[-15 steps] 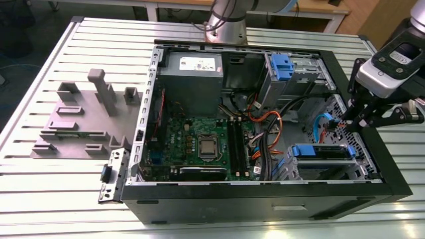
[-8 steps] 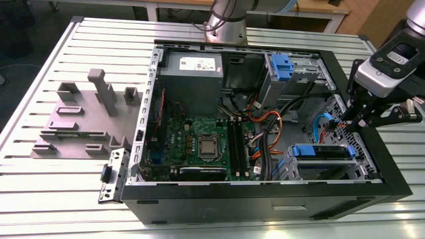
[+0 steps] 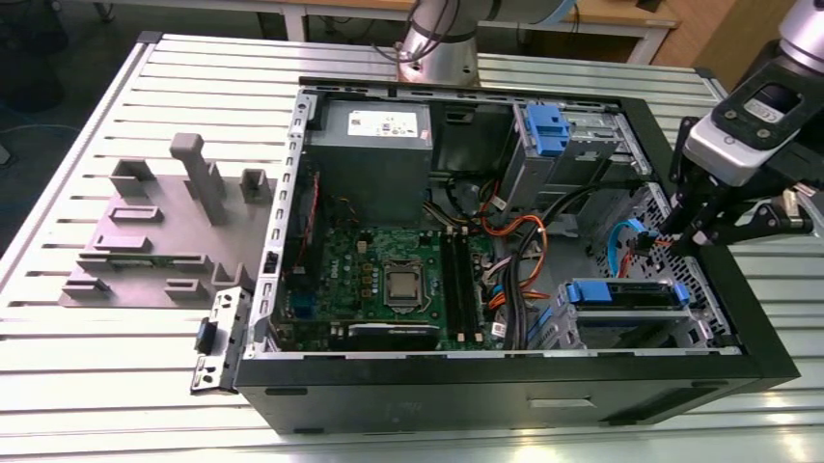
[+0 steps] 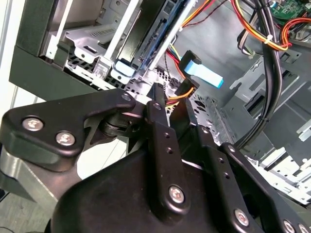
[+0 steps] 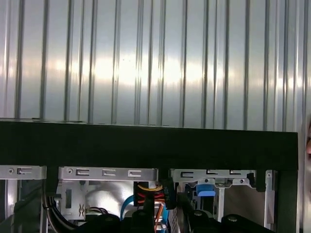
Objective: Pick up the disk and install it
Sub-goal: 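Insert the first disk wire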
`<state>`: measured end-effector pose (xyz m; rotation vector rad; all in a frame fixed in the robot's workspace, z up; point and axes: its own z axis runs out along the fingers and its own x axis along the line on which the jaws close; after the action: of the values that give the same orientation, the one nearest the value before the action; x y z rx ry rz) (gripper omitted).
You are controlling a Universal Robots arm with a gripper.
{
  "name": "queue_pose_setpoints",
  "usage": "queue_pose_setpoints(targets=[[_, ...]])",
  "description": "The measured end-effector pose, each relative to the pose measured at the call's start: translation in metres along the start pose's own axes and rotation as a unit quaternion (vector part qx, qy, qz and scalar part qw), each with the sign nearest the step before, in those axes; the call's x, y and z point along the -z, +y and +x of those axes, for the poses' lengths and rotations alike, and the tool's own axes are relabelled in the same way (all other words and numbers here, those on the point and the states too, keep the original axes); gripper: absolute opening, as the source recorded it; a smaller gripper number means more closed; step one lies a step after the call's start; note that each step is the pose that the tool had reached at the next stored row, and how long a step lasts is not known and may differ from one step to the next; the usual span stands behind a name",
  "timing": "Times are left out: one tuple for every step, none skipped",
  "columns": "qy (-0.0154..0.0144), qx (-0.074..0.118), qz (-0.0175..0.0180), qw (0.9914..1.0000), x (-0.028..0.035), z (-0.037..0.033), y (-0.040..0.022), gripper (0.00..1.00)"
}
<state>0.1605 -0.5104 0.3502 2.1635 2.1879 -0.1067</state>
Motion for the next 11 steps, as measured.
queue_pose_setpoints(targets=[[-0.0007,0.0,0.0,1.0,-0.0005,0.0006,0.0006,0.32],[-0.0011,0.0,0.0,1.0,-0.0012,0.0008,0.0011,0.32],[-0.0018,0.0,0.0,1.0,-0.0018,0.001,0.0014,0.32],[-0.0022,0.0,0.0,1.0,-0.0023,0.0011,0.0016,0.32],[-0.0024,0.0,0.0,1.0,-0.0025,0.0012,0.0016,0.32],[-0.0025,0.0,0.0,1.0,-0.0026,0.0012,0.0016,0.31],[-0.0026,0.0,0.0,1.0,-0.0026,0.0011,0.0017,0.25],[-0.003,0.0,0.0,1.0,-0.0026,0.0012,0.0017,0.25],[-0.0042,0.001,0.0,0.99999,-0.0028,0.0012,0.0017,0.18],[-0.0073,0.001,0.0,0.99997,-0.0028,0.0012,0.0017,0.18],[-0.0118,0.001,0.0001,0.99993,-0.0027,0.0012,0.0017,0.18]])
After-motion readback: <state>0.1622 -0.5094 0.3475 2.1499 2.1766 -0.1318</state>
